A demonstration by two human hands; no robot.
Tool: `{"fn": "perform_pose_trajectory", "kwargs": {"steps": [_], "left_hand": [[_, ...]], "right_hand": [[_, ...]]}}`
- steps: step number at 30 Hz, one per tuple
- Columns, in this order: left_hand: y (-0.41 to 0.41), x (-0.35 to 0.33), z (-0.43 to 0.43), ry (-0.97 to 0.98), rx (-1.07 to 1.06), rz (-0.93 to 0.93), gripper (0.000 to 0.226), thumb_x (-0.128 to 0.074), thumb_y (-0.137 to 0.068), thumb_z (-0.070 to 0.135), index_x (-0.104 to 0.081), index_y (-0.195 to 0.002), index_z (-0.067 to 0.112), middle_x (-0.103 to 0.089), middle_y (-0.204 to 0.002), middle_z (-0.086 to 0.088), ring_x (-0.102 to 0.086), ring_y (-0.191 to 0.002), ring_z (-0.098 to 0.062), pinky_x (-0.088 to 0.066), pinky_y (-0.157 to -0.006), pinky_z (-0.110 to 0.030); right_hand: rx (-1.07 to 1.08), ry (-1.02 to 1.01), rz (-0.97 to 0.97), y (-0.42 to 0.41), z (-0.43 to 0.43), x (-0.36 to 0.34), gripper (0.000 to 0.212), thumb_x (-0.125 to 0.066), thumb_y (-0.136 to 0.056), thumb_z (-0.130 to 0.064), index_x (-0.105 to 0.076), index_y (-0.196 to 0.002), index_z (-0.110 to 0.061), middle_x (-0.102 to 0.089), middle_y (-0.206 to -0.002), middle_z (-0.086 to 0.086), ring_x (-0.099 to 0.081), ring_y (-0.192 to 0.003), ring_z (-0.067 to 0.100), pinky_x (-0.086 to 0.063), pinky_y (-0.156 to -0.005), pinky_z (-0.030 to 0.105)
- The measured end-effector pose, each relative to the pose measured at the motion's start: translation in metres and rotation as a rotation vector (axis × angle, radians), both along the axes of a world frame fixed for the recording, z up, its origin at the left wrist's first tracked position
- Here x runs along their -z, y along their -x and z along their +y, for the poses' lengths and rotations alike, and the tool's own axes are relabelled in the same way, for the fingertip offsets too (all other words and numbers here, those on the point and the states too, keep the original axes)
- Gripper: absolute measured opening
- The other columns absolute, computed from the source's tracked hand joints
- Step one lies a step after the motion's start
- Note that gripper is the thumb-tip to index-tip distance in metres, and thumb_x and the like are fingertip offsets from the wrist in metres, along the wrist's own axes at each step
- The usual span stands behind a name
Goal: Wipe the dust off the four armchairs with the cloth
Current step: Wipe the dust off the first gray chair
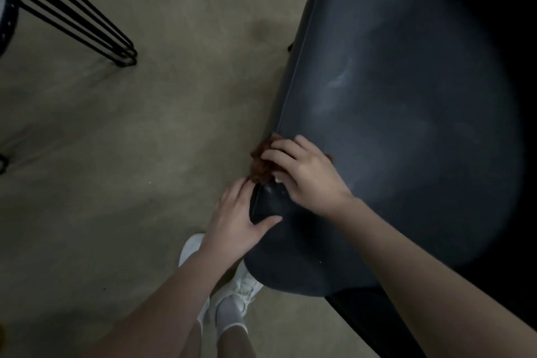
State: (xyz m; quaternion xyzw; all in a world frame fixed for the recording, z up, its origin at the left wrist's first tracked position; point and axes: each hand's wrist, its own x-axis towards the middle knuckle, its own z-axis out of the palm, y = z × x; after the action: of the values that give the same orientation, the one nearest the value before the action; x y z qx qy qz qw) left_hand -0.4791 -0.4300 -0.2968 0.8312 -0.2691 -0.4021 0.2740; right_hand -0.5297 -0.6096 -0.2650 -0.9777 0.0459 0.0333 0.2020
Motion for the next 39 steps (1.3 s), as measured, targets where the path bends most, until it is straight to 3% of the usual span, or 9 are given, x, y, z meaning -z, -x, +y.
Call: {"fn": "perform_pose_trajectory", "kwargs": {"steps": [3, 7, 9, 13, 18, 24, 31, 35, 39], "left_hand": [[0.002, 0.001, 0.008, 0.014, 0.038, 0.009, 0.093, -0.071, -0.077, 0.057, -0.030, -0.152, 0.019, -0.033, -0.152, 0.001, -0.032, -0.140, -0.019, -0.030, -0.117, -0.040], [0.000, 0.002, 0.012, 0.023, 0.061, 0.020, 0.098, -0.074, -0.079, 0.053, -0.021, -0.156, 0.024, -0.026, -0.155, 0.005, -0.027, -0.142, -0.017, -0.025, -0.119, -0.037], [-0.002, 0.002, 0.013, 0.031, 0.078, 0.016, 0.098, -0.075, -0.079, 0.052, -0.021, -0.156, 0.024, -0.026, -0.156, 0.005, -0.027, -0.142, -0.017, -0.025, -0.118, -0.036], [-0.005, 0.004, 0.016, 0.035, 0.115, 0.013, 0.098, -0.075, -0.078, 0.051, -0.020, -0.156, 0.025, -0.027, -0.155, 0.004, -0.027, -0.143, -0.018, -0.026, -0.118, -0.036], [-0.005, 0.010, 0.017, 0.047, 0.126, 0.014, 0.099, -0.076, -0.078, 0.051, -0.022, -0.155, 0.023, -0.032, -0.154, 0.001, -0.031, -0.142, -0.021, -0.030, -0.116, -0.042], [-0.004, 0.010, 0.015, 0.039, 0.128, 0.025, 0.098, -0.076, -0.079, 0.049, -0.021, -0.156, 0.021, -0.032, -0.153, 0.000, -0.034, -0.140, -0.021, -0.032, -0.115, -0.042], [0.001, 0.017, 0.015, 0.069, 0.085, 0.036, 0.098, -0.079, -0.078, 0.043, -0.024, -0.155, 0.018, -0.034, -0.152, -0.002, -0.034, -0.141, -0.022, -0.032, -0.115, -0.045], [0.002, 0.016, 0.015, 0.066, 0.072, 0.035, 0.097, -0.078, -0.079, 0.043, -0.023, -0.155, 0.021, -0.033, -0.154, 0.000, -0.033, -0.142, -0.021, -0.031, -0.115, -0.046], [0.007, 0.016, 0.018, 0.080, 0.002, 0.044, 0.093, -0.077, -0.080, 0.043, -0.026, -0.155, 0.021, -0.035, -0.153, -0.002, -0.034, -0.142, -0.020, -0.031, -0.116, -0.043]], "right_hand": [[0.121, 0.032, -0.052, 0.014, -0.024, -0.009, 0.034, -0.064, -0.084, -0.007, -0.065, -0.117, -0.007, -0.063, -0.118, 0.012, -0.055, -0.101, 0.035, -0.046, -0.090, 0.042], [0.758, 0.042, -0.168, 0.045, -0.052, -0.009, 0.032, -0.062, -0.085, -0.006, -0.063, -0.116, -0.005, -0.060, -0.118, 0.016, -0.053, -0.108, 0.038, -0.035, -0.096, 0.025], [0.930, 0.007, -0.212, 0.063, -0.029, -0.004, 0.032, -0.062, -0.086, -0.007, -0.063, -0.117, -0.003, -0.058, -0.117, 0.017, -0.054, -0.109, 0.036, -0.033, -0.097, 0.020], [0.974, -0.044, -0.260, 0.056, 0.042, 0.004, 0.030, -0.064, -0.085, -0.005, -0.064, -0.115, -0.005, -0.059, -0.118, 0.015, -0.052, -0.112, 0.029, -0.030, -0.100, 0.014], [0.925, -0.037, -0.270, 0.042, 0.048, 0.009, 0.033, -0.066, -0.087, -0.003, -0.063, -0.119, -0.005, -0.057, -0.121, 0.013, -0.048, -0.114, 0.023, -0.029, -0.101, 0.012], [1.359, 0.046, -0.321, 0.095, 0.096, 0.008, 0.033, -0.065, -0.086, 0.004, -0.061, -0.118, 0.002, -0.055, -0.119, 0.023, -0.054, -0.109, 0.040, -0.037, -0.098, 0.029], [1.388, -0.083, -0.398, 0.077, 0.104, 0.015, 0.033, -0.067, -0.087, 0.001, -0.061, -0.119, -0.003, -0.053, -0.122, 0.014, -0.056, -0.113, 0.033, -0.047, -0.098, 0.040], [1.565, -0.039, -0.429, 0.108, 0.121, 0.015, 0.034, -0.064, -0.087, 0.005, -0.059, -0.120, 0.002, -0.052, -0.121, 0.024, -0.054, -0.112, 0.041, -0.041, -0.100, 0.032], [1.524, -0.097, -0.438, 0.084, 0.153, 0.023, 0.033, -0.064, -0.087, -0.001, -0.059, -0.119, 0.000, -0.050, -0.123, 0.022, -0.052, -0.113, 0.039, -0.042, -0.101, 0.043]]}}
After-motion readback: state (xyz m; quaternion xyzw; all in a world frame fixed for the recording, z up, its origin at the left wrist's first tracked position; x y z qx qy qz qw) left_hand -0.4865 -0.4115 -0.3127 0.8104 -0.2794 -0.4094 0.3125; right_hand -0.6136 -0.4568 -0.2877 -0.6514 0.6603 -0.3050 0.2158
